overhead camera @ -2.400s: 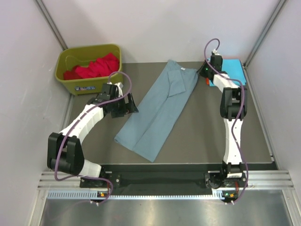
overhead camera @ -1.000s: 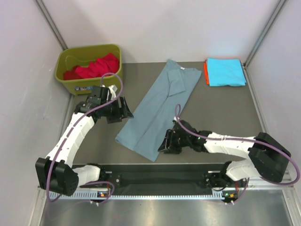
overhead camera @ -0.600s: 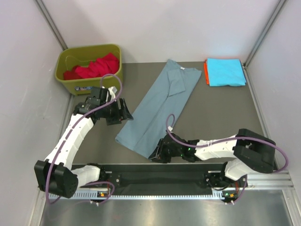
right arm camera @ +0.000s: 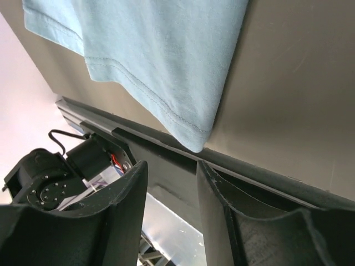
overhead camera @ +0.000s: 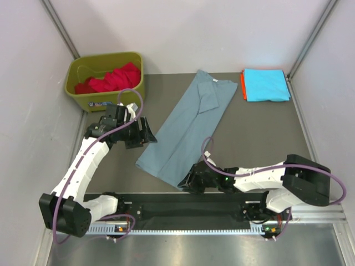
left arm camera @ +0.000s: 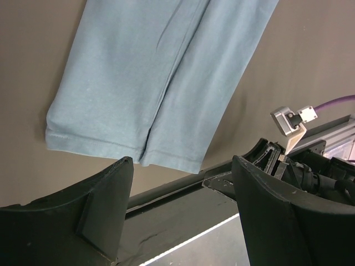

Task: Fold and stack the t-shirts
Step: Fold the tshirt

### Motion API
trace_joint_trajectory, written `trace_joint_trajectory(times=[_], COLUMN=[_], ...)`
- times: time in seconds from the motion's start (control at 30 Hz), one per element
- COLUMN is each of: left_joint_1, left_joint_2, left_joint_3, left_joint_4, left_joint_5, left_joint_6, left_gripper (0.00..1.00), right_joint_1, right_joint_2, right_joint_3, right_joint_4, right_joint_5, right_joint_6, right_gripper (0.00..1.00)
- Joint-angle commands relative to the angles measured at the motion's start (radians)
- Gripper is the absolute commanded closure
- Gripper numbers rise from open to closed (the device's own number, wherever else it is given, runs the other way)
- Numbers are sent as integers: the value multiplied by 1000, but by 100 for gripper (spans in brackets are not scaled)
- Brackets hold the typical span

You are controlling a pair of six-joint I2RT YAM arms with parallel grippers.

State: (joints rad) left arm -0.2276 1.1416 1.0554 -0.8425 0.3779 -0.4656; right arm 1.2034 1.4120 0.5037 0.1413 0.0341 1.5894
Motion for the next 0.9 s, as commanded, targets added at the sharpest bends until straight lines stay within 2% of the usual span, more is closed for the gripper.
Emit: trace_joint_trajectory(times=[0.0, 0.23, 0.47, 0.6, 0.63, 0.73, 0.87], left_joint_1=[5, 5, 5, 5, 5, 5, 5], left_joint_2=[-14, -16, -10, -11, -13, -13, -2], left_joint_3=[6, 17, 32, 37, 37, 31, 15], left_joint_4=[3, 0, -7, -24, -27, -27, -21], left_joint_5=[13, 0, -22, -42, -46, -50, -28], left_joint_6=[22, 38, 59, 76, 77, 82, 82], left_gripper=[24, 24, 24, 23, 23, 21, 19], right_joint_1=[19, 13, 1, -4, -7, -13, -19], right_joint_2=[13, 91, 119, 139, 137, 91, -1], right_joint_3=[-4, -8, -1, -1, -8, -33, -37], right_joint_4=[35, 103, 95, 83, 78, 23, -133], right_joint_5=[30, 0, 6, 3, 3, 16, 47], right_joint_6=[24, 43, 38, 37, 37, 20, -67], right_gripper=[58, 61, 65, 74, 83, 96, 100])
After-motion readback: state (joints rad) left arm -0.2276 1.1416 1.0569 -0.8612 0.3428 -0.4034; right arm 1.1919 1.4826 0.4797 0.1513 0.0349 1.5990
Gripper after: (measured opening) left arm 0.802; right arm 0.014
